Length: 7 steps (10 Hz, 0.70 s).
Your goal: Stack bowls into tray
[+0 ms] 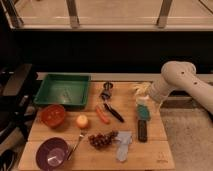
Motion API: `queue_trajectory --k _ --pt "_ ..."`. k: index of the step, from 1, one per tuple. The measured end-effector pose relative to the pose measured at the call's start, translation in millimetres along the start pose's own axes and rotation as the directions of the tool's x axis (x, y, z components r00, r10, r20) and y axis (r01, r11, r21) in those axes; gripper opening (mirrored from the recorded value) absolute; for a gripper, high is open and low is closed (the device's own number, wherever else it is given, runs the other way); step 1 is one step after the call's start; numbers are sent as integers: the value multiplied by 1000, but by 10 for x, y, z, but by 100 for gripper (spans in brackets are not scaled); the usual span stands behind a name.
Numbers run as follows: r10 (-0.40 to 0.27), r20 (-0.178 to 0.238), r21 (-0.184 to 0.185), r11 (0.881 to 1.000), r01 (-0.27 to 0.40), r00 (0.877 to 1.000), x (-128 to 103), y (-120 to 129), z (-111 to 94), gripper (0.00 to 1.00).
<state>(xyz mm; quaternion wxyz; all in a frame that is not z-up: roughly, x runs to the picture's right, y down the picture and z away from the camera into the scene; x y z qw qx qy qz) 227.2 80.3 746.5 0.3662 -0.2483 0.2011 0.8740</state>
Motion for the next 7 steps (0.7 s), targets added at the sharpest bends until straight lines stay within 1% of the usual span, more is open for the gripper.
queue_trajectory --k 6,7 --pt "0 -1 1 1000 0 1000 0 -1 -3 80" --pt "-26 -6 25 999 26 1000 13 34 -11 80"
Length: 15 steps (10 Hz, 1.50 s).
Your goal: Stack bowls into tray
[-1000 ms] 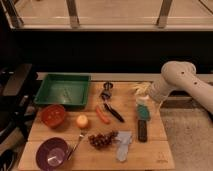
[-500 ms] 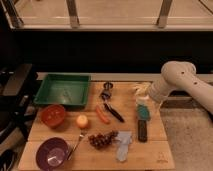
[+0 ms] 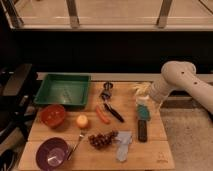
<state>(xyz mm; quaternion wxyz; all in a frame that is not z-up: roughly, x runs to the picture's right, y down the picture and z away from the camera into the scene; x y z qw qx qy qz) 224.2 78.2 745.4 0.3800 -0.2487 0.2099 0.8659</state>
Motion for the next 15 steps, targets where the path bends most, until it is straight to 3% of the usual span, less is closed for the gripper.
queue_trajectory --k 3,6,9,12,13,15 --pt "-98 -29 22 995 99 995 97 419 72 80" --pt "-189 -68 9 982 190 980 304 987 280 80" --pt "-294 -109 -26 956 293 950 663 1610 585 80" --pt "-412 -148 -55 911 409 899 1129 2088 847 80" --pt "-425 -147 -57 905 422 893 1176 2131 862 80" --pt "-422 -147 -54 907 419 895 1158 2101 858 80"
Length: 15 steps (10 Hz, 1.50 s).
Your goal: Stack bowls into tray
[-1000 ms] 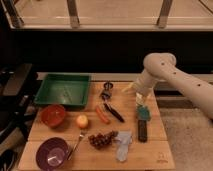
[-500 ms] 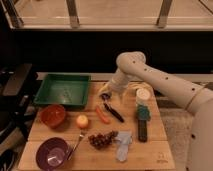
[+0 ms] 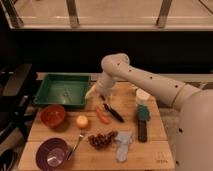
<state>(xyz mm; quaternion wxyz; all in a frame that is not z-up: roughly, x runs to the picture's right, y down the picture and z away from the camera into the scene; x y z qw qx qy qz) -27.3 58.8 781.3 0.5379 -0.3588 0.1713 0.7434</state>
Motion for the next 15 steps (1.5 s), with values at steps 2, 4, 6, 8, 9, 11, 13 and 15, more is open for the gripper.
queue_trajectory --k 2,4,6,8,9,11,13,15 --pt "-9 3 1 1000 9 1000 8 13 2 80" --pt "-55 9 -17 998 55 998 29 166 7 80" --pt "-110 4 -41 993 110 994 69 508 97 80" --pt "-174 -5 -66 983 174 985 120 963 261 80" --pt "-207 -4 -82 975 206 978 159 1181 359 80" --pt "-263 21 -123 957 264 964 224 1504 511 80" --pt "-303 40 -162 938 306 952 275 1661 665 80" --pt "-320 36 -162 933 321 947 308 1720 854 80"
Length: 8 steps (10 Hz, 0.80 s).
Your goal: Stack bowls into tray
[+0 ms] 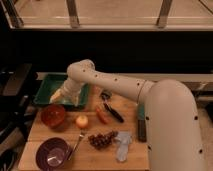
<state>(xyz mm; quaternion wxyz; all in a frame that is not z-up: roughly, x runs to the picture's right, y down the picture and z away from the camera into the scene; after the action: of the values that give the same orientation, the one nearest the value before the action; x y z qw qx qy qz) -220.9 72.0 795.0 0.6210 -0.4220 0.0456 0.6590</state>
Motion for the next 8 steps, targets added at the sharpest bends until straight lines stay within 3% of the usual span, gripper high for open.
queue_trajectory --k 5,8 --pt "44 -37 4 999 -44 998 24 -124 287 80" --pt "77 -79 -16 997 -79 994 78 -166 494 80"
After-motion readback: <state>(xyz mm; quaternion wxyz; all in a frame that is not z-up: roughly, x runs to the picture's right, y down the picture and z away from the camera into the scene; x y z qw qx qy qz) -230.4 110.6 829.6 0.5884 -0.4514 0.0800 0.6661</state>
